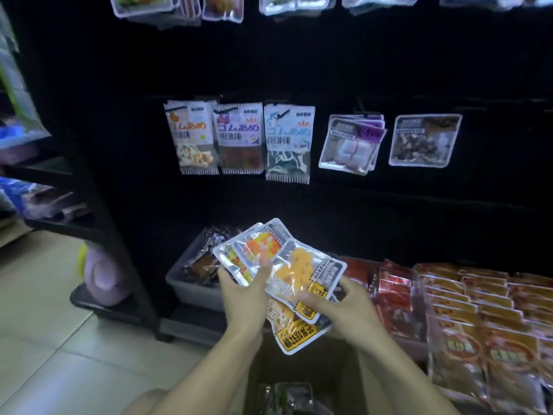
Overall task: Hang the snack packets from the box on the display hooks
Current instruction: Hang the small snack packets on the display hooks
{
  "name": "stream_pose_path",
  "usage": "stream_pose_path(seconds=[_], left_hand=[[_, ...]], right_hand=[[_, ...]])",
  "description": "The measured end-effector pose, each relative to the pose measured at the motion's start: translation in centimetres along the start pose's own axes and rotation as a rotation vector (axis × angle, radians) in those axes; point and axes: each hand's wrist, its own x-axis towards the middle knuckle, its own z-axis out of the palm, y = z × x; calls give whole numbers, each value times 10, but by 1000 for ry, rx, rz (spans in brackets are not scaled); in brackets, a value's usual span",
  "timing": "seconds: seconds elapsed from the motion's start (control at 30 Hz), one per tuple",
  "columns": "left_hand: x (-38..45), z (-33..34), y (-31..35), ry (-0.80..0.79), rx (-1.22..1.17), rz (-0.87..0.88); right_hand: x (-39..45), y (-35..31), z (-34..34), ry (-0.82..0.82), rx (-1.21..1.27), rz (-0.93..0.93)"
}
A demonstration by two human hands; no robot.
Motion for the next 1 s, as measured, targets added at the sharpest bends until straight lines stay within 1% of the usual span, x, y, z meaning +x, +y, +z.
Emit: stream_pose_path(seconds=[0.23, 0.33, 0.4, 0.5, 0.67, 0.8, 0.9, 1.0], left_hand=[[12, -22, -47, -19, 125, -53], [17, -21, -49, -67, 140, -30], [21, -20, -48, -94, 137, -10], [28, -20, -50, -141, 160, -13], [23, -9, -53, -198, 272, 19], [13, 9, -61, -246, 307, 22], [8, 26, -73, -263, 277, 14], [-2, 46, -79, -308, 304, -7]], right_hand=[[26, 56, 14, 60, 134, 116], [35, 66, 17, 67, 193, 128], [41, 69, 13, 101, 257, 115], [50, 73, 0, 198, 327, 91], [53, 67, -27, 401, 413, 31], [48, 62, -46, 483, 515, 31], [39, 52, -65, 548, 661, 28], [30, 42, -86, 644, 732, -17]])
